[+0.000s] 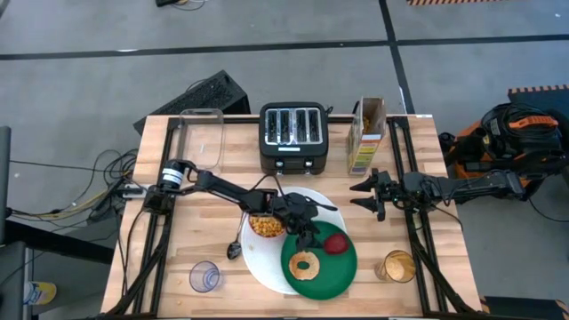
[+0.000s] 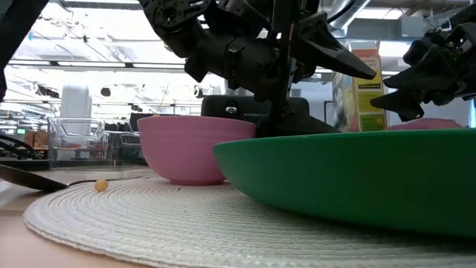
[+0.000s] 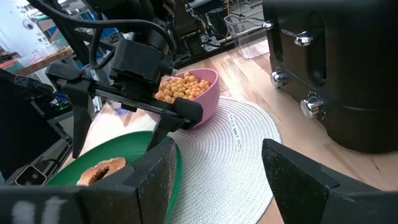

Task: Arrange a breakfast setting
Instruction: Return to Home Position

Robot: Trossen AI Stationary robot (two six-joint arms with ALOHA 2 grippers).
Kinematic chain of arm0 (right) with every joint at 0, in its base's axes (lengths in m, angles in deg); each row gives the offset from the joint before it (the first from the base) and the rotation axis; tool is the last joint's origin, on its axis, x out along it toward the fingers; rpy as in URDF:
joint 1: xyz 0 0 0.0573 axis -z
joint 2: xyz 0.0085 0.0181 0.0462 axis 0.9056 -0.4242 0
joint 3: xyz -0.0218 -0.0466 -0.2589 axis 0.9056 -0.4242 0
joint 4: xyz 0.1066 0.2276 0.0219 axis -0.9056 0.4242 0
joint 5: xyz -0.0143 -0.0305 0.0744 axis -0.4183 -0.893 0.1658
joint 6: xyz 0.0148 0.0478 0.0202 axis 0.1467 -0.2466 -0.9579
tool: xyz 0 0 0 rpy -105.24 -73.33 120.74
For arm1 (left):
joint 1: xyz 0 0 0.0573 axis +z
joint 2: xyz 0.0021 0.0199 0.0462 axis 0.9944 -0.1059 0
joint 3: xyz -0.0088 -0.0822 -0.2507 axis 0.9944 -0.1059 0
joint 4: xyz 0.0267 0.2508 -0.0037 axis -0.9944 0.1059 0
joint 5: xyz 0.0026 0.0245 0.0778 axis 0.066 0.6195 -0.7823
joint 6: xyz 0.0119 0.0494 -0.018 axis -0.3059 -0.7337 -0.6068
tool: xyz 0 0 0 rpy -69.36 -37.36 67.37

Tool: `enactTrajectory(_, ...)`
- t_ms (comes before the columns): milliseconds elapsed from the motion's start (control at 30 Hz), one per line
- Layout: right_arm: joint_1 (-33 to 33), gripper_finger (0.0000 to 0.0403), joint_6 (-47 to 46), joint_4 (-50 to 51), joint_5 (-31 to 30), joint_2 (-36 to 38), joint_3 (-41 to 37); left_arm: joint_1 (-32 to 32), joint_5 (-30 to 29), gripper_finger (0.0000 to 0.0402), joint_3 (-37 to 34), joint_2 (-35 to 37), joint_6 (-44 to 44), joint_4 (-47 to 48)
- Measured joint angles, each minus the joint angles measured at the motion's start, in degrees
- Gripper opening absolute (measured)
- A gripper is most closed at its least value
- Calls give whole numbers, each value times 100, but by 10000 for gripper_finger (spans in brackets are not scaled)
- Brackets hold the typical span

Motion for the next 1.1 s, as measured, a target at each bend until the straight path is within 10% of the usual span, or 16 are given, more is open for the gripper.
enactTrajectory(433,0,260,0,2,0,0,2,41,221,344,338,0,-39,83)
enactTrajectory(767,1,260,0,1,0,2,1,386,155,344,1733,158,-966,2232)
enactTrajectory(1100,2,260,0,2,0,2,0,976,-210,344,2041,2005,-2859,3820)
